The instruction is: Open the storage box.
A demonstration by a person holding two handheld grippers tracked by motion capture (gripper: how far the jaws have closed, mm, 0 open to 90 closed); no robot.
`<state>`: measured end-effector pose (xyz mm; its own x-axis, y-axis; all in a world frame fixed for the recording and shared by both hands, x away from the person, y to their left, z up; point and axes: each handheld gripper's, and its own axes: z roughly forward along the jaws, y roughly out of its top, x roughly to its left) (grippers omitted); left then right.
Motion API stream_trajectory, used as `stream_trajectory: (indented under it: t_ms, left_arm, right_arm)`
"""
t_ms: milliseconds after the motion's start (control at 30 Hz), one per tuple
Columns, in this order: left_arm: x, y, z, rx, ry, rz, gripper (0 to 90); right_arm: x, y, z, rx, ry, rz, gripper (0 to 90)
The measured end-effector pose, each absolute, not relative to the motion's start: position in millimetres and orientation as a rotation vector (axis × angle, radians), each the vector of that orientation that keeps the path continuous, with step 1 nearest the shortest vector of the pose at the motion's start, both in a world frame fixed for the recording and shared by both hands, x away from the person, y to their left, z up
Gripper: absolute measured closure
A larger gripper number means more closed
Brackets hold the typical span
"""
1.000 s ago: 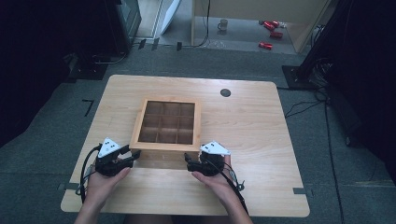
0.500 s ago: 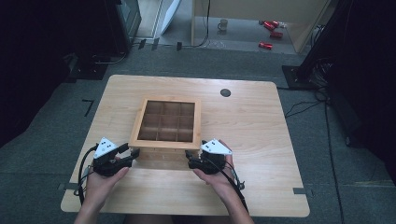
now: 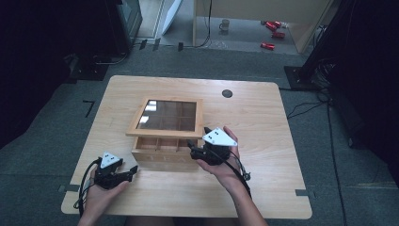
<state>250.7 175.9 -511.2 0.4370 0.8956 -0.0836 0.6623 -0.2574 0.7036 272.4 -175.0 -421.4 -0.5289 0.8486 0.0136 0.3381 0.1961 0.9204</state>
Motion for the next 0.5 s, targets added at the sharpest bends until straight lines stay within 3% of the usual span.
stream_trajectory:
  t_ms: [300, 500]
  left_arm:
    - [244.8, 170.6, -516.8, 2.035, 1.287, 0.557, 26.7]
    - [244.6, 172.5, -517.0, 2.017, 1.287, 0.537, 26.2]
  right_arm:
    - [298.0, -175.6, -388.8, 1.006, 1.938, 1.298, 28.3]
    - [323.2, -178.5, -377.0, 0.966, 1.936, 1.357, 30.0]
